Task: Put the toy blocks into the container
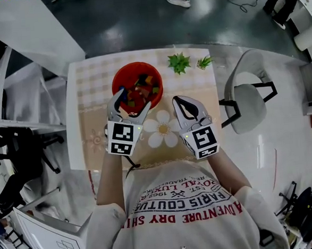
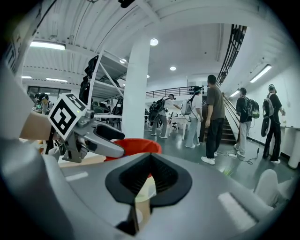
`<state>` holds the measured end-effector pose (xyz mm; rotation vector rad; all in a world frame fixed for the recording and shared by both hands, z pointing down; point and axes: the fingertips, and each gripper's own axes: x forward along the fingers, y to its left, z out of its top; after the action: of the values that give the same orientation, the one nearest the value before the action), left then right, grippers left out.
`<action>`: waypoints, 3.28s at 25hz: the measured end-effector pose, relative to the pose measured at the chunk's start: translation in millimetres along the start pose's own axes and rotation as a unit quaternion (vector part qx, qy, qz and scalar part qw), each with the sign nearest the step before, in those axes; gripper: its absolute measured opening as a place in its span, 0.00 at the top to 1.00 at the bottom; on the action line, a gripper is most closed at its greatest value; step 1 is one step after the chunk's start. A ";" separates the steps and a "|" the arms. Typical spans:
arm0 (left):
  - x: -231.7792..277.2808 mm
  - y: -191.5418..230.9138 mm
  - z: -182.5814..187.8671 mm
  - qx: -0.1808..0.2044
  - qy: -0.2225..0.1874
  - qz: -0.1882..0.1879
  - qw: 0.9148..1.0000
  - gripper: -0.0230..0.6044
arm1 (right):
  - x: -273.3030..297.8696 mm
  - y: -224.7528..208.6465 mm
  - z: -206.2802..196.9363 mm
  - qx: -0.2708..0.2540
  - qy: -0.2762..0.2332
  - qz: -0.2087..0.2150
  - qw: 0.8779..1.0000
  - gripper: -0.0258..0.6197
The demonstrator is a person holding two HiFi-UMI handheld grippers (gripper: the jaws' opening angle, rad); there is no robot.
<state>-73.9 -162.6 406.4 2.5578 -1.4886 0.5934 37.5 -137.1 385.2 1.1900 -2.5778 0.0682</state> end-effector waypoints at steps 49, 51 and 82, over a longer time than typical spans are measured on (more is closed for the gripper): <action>121.7 -223.3 -147.5 -0.043 0.171 -0.027 0.984 0.44 | -93.7 -102.9 -148.5 0.066 0.074 0.020 0.995 0.96; 120.6 -224.7 -148.2 -0.040 0.172 -0.033 0.984 0.46 | -94.7 -100.8 -147.1 0.064 0.072 0.022 0.995 0.96; -5.8 -47.5 28.7 0.008 -0.025 0.064 0.998 0.46 | -23.9 -19.3 3.1 0.002 -0.024 0.041 0.999 0.96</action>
<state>-27.9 -142.3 382.1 2.5205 -1.6818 0.5612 65.8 -132.7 373.7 1.0988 -2.6695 0.0642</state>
